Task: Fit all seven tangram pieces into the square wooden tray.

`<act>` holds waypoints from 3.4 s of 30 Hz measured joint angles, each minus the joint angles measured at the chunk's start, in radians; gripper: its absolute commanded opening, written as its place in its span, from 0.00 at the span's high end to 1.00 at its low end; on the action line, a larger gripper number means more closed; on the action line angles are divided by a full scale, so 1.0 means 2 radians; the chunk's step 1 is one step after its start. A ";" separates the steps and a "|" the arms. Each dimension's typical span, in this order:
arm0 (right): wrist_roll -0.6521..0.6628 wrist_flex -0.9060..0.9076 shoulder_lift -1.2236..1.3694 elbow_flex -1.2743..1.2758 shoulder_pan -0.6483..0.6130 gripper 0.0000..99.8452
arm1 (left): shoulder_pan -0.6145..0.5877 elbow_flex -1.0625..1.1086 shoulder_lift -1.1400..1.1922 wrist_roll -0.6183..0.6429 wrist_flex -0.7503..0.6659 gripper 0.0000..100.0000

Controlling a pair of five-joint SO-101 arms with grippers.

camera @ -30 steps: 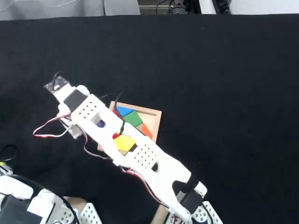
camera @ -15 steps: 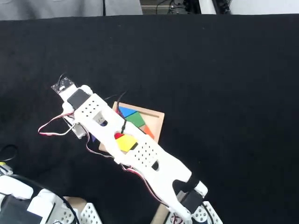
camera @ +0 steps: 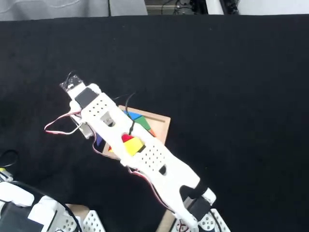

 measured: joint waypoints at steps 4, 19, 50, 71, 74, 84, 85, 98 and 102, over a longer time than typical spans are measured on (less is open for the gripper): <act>0.000 0.000 0.002 -0.025 0.004 0.92 | 0.000 0.000 0.000 0.000 0.000 0.85; 0.039 0.000 -0.245 0.140 0.069 0.92 | 0.000 0.000 0.000 0.000 0.000 0.85; 0.275 -0.311 -0.585 0.822 0.222 0.92 | 0.012 0.003 0.000 -0.001 0.001 0.85; 0.307 -0.354 -0.585 0.822 0.221 0.92 | 0.015 0.003 0.000 -0.005 0.001 0.85; 0.313 -0.354 -0.585 0.822 0.221 0.91 | 0.015 0.003 0.000 -0.005 0.001 0.85; 0.313 -0.323 -0.493 0.751 0.221 0.79 | 0.015 0.003 0.000 -0.005 0.001 0.85; 0.311 -0.313 -0.493 0.740 0.221 0.79 | 0.015 0.003 0.000 -0.005 0.001 0.85; 0.322 -0.236 -0.608 0.804 0.269 0.96 | 0.015 0.003 -0.001 -0.005 0.001 0.85; 0.328 -0.259 -0.611 0.852 0.280 0.96 | 0.015 0.003 -0.001 -0.005 0.001 0.85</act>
